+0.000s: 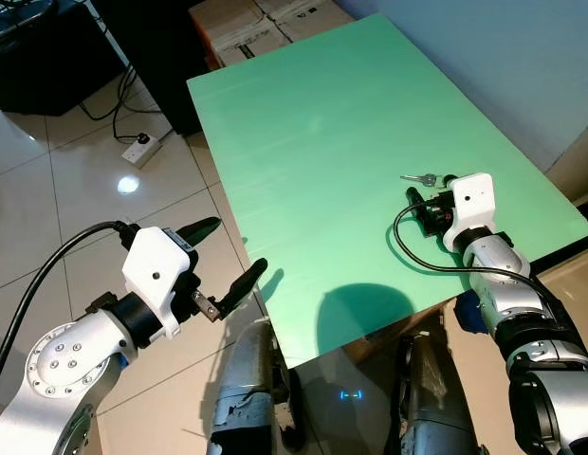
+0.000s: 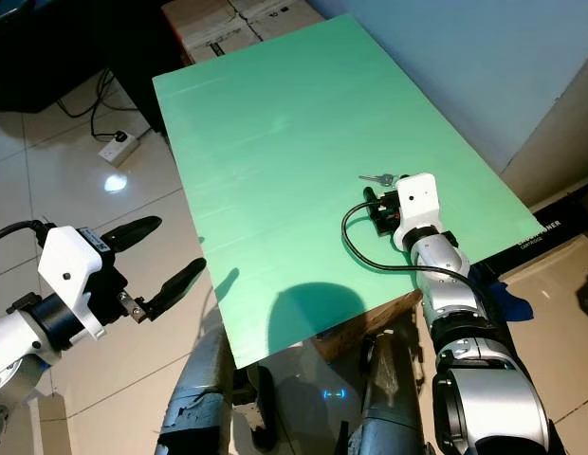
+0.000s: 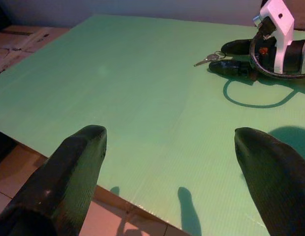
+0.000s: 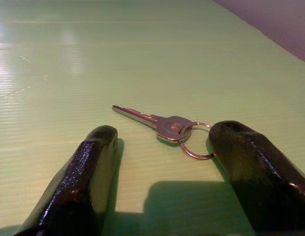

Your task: Hang keys on a hook

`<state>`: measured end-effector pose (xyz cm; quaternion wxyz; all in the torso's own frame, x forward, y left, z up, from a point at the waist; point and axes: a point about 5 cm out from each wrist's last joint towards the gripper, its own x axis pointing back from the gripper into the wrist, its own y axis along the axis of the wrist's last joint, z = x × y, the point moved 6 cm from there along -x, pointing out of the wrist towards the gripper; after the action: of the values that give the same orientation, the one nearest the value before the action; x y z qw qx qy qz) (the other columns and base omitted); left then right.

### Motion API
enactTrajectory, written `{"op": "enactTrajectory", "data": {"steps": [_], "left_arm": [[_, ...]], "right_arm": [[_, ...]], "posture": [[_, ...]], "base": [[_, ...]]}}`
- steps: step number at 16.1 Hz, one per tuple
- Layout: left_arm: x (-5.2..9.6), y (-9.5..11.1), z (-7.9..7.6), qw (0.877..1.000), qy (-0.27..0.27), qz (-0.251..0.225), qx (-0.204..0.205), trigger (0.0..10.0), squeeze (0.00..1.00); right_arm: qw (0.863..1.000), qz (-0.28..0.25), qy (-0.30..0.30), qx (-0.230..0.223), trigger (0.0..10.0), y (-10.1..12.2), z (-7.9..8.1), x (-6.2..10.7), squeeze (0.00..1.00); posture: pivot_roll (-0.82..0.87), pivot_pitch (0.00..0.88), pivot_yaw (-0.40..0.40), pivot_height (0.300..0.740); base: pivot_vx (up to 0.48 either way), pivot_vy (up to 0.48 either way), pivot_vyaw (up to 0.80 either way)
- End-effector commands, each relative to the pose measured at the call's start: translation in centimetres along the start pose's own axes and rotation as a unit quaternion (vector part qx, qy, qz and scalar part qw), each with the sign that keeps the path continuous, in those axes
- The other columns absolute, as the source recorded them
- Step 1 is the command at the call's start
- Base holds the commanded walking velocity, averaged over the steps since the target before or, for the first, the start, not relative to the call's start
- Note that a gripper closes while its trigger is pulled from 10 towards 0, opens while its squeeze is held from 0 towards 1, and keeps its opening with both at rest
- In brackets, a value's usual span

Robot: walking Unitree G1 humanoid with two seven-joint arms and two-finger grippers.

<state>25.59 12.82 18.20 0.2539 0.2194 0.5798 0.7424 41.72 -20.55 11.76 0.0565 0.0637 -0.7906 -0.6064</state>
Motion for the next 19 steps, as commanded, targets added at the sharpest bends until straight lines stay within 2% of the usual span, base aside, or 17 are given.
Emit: {"op": "enactTrajectory", "data": {"steps": [1, 3, 4, 5, 8, 11, 12, 13, 14, 15, 16, 18, 19], "left_arm": [[0.2, -0.5, -0.3, 1.0, -0.01, 0.011, 0.008, 10.0, 0.0], [0.2, -0.5, -0.3, 1.0, -0.01, 0.012, 0.008, 10.0, 0.0], [0.2, -0.5, -0.2, 1.0, -0.01, 0.012, 0.008, 10.0, 0.0], [0.2, -0.6, -0.2, 1.0, -0.01, 0.012, 0.008, 10.0, 0.0], [0.1, -0.6, -0.2, 1.0, -0.011, 0.012, 0.008, 10.0, 0.0], [0.1, -0.6, -0.1, 1.0, -0.01, 0.012, 0.007, 10.0, 0.0], [0.1, -0.7, -0.1, 1.0, -0.01, 0.013, 0.007, 10.0, 0.0], [0.1, -0.7, -0.1, 1.0, -0.01, 0.012, 0.007, 10.0, 0.0], [0.1, -0.7, -0.2, 1.0, -0.01, 0.012, 0.007, 10.0, 0.0], [0.1, -0.7, -0.2, 1.0, -0.01, 0.012, 0.007, 10.0, 0.0], [0.1, -0.6, -0.2, 1.0, -0.011, 0.012, 0.008, 10.0, 0.0], [0.1, -0.6, -0.2, 1.0, -0.012, 0.012, 0.007, 10.0, 0.0], [0.1, -0.6, -0.1, 1.0, -0.013, 0.012, 0.006, 10.0, 0.0]], "right_arm": [[1.0, 0.006, 0.002, -0.002, 10.0, -0.5, 0.5, 0.1, 0.0], [1.0, 0.01, -0.011, 0.0, 10.0, -0.6, 0.0, 0.2, 0.0], [1.0, -0.01, -0.011, -0.02, 2.5, 0.2, -0.3, 0.0, 0.0], [0.999, -0.022, 0.003, -0.03, 0.0, 0.7, 0.1, 0.0, 0.0], [0.999, -0.028, 0.034, -0.03, 0.0, 0.9, 1.5, -0.1, 0.0], [0.997, -0.052, 0.04, -0.038, 0.0, 1.9, 1.9, -0.1, 0.0], [0.997, -0.06, 0.034, -0.038, 0.0, 2.2, 1.6, -0.1, 0.0], [0.998, -0.06, 0.004, -0.031, 1.2, 2.3, 0.5, 0.0, 0.0], [0.998, -0.051, -0.027, -0.026, 1.4, 2.0, -0.8, 0.1, 0.0], [0.998, -0.043, -0.043, -0.032, 0.3, 1.6, -1.6, 0.2, 0.0], [0.997, -0.03, -0.055, -0.046, 0.0, 1.0, -2.4, 0.4, 0.0], [0.998, -0.018, -0.04, -0.051, 0.0, 0.5, -2.1, 0.4, 0.0], [0.998, -0.013, -0.028, -0.053, 10.0, 0.3, -1.7, 0.4, 0.0]], "posture": [[0.23, 0.266, 0.188, 0.612], [0.23, 0.267, 0.187, 0.612], [0.23, 0.267, 0.187, 0.612], [0.23, 0.267, 0.187, 0.612], [0.22, 0.265, 0.189, 0.612], [0.22, 0.267, 0.187, 0.612], [0.22, 0.265, 0.185, 0.612], [0.22, 0.264, 0.185, 0.612], [0.23, 0.264, 0.185, 0.612], [0.23, 0.264, 0.185, 0.612], [0.23, 0.263, 0.186, 0.612], [0.23, 0.261, 0.19, 0.612], [0.23, 0.26, 0.191, 0.612]], "base": [[0.0, 0.0, 0.0], [0.0, 0.0, 0.0], [0.0, 0.0, 0.0], [0.0, 0.0, 0.0], [0.0, 0.0, 0.0], [0.0, 0.0, 0.0], [0.0, 0.0, 0.0], [0.0, 0.0, 0.0], [0.0, 0.0, 0.0], [0.0, 0.0, 0.0], [0.0, 0.0, 0.0], [0.0, 0.0, 0.0], [0.0, 0.0, 0.0]]}}
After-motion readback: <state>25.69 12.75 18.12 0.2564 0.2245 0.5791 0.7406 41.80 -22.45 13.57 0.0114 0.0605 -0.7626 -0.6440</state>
